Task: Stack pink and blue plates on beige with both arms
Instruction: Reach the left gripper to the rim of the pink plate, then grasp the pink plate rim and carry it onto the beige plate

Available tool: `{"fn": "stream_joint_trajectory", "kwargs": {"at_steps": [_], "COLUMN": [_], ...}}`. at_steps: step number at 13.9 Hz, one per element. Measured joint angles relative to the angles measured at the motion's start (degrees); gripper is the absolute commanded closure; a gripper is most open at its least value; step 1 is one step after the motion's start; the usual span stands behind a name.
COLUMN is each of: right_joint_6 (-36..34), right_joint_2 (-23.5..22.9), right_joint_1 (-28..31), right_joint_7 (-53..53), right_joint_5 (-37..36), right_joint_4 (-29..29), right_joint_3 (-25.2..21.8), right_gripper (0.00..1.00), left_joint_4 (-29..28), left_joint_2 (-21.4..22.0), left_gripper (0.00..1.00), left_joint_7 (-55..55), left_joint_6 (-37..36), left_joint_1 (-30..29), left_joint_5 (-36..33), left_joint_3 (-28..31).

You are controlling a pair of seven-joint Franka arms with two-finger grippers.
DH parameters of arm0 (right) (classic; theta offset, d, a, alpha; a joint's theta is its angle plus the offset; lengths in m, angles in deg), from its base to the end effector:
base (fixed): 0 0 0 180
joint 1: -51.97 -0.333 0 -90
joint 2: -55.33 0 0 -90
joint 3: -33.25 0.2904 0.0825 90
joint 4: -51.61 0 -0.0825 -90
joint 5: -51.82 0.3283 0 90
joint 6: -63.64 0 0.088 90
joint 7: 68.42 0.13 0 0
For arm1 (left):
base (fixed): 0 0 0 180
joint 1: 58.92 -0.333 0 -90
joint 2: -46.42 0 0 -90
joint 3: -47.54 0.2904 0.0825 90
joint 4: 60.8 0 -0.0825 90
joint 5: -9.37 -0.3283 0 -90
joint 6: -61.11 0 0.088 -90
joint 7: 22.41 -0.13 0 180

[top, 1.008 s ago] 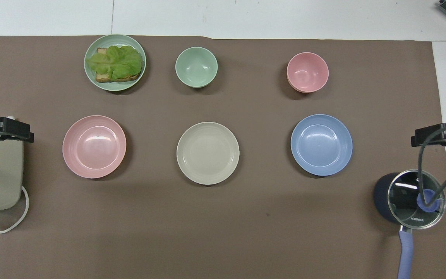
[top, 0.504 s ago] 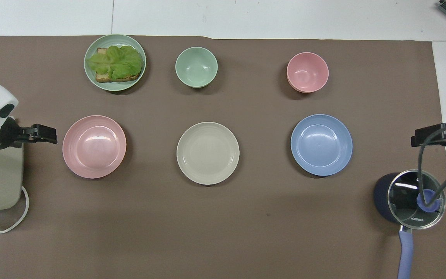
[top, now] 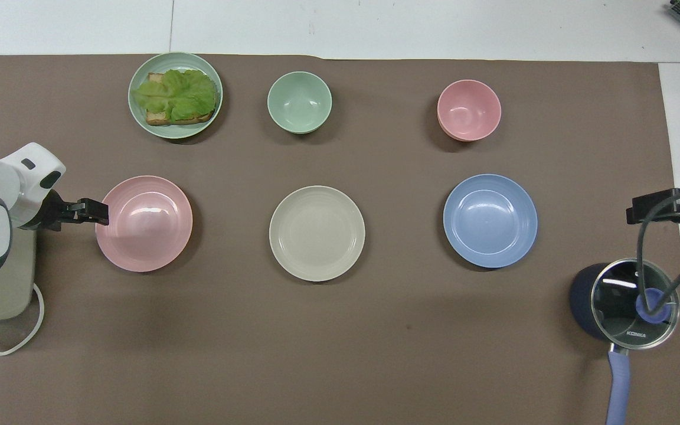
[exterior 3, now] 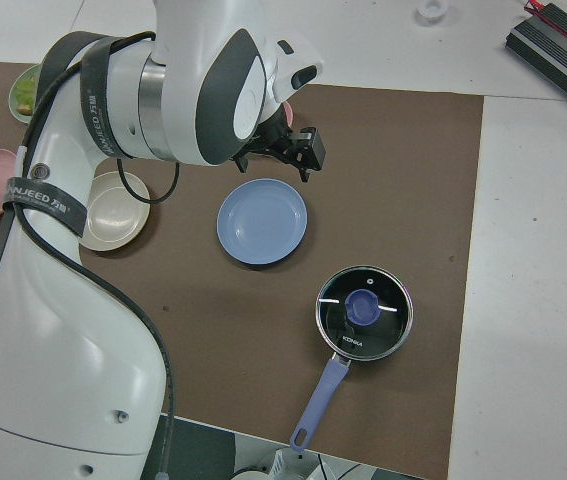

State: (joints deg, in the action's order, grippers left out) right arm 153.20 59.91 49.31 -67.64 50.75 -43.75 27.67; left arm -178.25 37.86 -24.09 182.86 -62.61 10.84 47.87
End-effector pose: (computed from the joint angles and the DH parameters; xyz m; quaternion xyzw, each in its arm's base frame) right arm 0.4729 -0.0283 0.5751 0.9994 -0.0321 -0.0109 0.0053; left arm 0.5158 0.0346 0.3454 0.9989 0.0275 -0.0366 0.0121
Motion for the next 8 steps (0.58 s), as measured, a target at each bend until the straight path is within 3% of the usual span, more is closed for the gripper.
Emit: {"fn": "stream_joint_trajectory", "kwargs": {"at_steps": [6,8], "right_joint_6": [-0.16,-0.16], "right_joint_2": [0.04,0.04], "right_joint_1": [0.00,0.00], "right_joint_7": [0.00,0.00], "right_joint_5": [0.00,0.00], "right_joint_4": [-0.03,-0.05], "right_joint_3": [0.00,0.00], "right_gripper": [0.00,0.00], "left_joint_4": [-1.70,-1.82], "left_joint_2": [-3.14,-3.15], "left_gripper": [0.00,0.35], "left_joint_7": [-0.14,-0.14], "left_joint_6": [3.46,3.46], "left_joint_1": [-0.01,-0.01], "left_joint_5": [0.00,0.00], "left_joint_3": [-0.07,-0.07]}}
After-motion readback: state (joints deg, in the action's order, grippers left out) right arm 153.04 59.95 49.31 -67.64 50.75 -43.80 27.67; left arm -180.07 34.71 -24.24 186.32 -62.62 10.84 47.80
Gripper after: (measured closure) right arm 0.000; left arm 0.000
